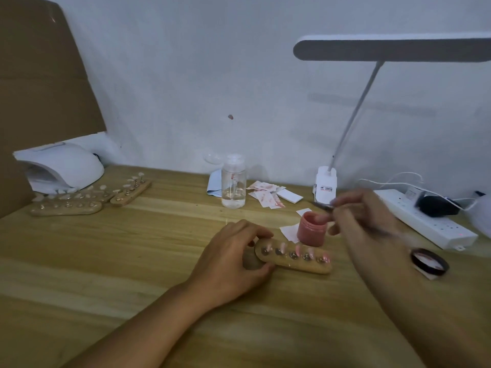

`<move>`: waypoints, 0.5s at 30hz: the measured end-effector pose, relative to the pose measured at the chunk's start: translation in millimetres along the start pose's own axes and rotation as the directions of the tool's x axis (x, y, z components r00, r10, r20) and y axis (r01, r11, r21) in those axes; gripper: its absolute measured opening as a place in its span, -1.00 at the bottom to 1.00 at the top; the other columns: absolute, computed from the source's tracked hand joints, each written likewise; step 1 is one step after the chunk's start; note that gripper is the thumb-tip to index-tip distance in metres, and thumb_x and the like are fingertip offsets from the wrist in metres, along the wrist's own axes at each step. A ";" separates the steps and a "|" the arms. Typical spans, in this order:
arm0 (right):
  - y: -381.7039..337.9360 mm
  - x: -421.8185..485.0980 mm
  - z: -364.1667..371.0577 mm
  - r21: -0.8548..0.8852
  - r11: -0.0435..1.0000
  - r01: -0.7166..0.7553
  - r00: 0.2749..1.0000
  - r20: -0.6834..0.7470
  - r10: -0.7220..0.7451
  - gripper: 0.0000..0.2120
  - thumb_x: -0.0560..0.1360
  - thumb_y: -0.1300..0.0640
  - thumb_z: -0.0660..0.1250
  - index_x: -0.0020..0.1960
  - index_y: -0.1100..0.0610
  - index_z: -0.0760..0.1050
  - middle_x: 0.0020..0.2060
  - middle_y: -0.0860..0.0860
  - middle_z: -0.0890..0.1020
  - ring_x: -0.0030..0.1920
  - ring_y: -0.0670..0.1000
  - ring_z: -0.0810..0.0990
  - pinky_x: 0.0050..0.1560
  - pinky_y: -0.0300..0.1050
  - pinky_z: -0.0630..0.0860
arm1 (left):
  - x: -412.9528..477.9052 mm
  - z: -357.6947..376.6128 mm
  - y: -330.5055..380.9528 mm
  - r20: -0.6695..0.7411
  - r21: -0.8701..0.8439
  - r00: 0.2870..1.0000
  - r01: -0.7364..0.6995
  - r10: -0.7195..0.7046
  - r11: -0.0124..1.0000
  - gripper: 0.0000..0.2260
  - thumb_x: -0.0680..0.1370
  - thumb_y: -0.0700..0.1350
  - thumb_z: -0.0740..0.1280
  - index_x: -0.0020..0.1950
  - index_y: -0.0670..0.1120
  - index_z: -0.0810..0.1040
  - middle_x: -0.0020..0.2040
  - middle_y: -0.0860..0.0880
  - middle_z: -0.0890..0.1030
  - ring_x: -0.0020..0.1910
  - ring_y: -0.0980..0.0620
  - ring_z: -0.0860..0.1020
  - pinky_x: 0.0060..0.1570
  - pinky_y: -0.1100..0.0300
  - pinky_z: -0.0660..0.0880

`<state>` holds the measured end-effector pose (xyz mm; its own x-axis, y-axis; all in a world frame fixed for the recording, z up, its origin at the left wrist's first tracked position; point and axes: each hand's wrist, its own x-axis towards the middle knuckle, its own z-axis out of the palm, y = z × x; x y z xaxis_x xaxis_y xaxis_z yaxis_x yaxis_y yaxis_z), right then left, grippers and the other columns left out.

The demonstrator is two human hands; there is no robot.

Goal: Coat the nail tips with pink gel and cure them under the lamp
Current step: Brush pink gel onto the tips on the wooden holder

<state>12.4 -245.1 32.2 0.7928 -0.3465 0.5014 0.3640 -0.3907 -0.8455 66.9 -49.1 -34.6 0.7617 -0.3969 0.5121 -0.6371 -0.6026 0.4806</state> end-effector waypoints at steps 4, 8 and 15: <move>8.3 -51.9 16.4 -0.199 0.938 0.283 0.959 0.088 -0.270 -0.92 0.39 0.10 0.41 -0.17 -0.04 0.51 -0.22 -0.25 0.64 -0.21 -0.26 0.60 -0.12 -0.29 0.51 | -1.6 -1.3 2.6 -0.026 0.021 0.999 -0.035 0.035 0.999 -0.64 0.39 0.02 0.51 0.15 0.09 0.57 0.03 0.20 0.53 0.01 0.20 0.48 0.06 0.21 0.43; 18.8 -66.0 22.1 -0.320 0.830 0.457 0.889 0.145 -0.434 -0.93 0.32 0.07 0.32 -0.20 0.02 0.48 -0.38 -0.27 0.53 -0.25 -0.34 0.50 -0.01 -0.09 0.39 | -2.3 -1.7 3.2 -0.027 0.037 0.998 -0.047 0.048 0.998 -0.64 0.39 0.05 0.48 0.16 0.11 0.56 0.04 0.20 0.52 0.01 0.21 0.46 0.04 0.23 0.44; 24.2 -63.7 22.9 -0.345 0.832 0.435 0.900 0.179 -0.397 -0.87 0.37 -0.04 0.27 -0.21 0.01 0.49 -0.21 -0.21 0.56 -0.11 -0.38 0.47 -0.04 0.01 0.51 | -2.2 -0.2 2.8 -0.036 0.039 0.998 -0.047 0.048 0.998 -0.64 0.37 0.07 0.47 0.15 0.13 0.55 0.04 0.23 0.50 0.02 0.22 0.45 0.03 0.22 0.45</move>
<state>-18.1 -213.0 -24.4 0.6569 -0.0047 0.7540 0.4786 -0.7702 -0.4217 63.4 -49.7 -34.2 0.7253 -0.4006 0.5598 -0.6671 -0.6096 0.4281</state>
